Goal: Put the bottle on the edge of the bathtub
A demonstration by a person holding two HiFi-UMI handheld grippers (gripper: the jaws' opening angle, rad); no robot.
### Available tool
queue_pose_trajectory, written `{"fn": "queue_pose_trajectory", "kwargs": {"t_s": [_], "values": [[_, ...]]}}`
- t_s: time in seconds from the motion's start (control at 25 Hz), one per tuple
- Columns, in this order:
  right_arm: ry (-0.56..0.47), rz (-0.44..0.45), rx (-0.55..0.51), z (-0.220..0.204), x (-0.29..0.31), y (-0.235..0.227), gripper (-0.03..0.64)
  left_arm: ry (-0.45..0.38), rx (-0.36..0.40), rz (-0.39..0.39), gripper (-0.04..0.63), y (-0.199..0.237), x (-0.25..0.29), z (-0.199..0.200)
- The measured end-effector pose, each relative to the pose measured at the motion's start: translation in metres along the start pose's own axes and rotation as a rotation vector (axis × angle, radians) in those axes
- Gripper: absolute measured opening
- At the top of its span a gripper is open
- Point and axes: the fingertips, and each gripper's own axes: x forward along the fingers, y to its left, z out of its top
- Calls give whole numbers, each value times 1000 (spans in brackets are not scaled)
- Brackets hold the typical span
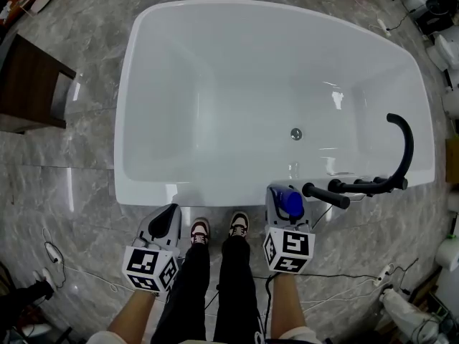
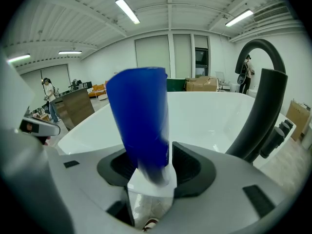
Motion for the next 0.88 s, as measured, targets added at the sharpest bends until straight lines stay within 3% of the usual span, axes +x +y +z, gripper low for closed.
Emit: {"fn": "queue_pose_trajectory", "kwargs": {"t_s": [0.28,0.88], "values": [[4,11,14,-2,-1,3,255,0,-2,-1,20,3,-5,-3],[-18,-2,42,6,-16,2,265,-13,11,-24,20,-6,-10,5]]}}
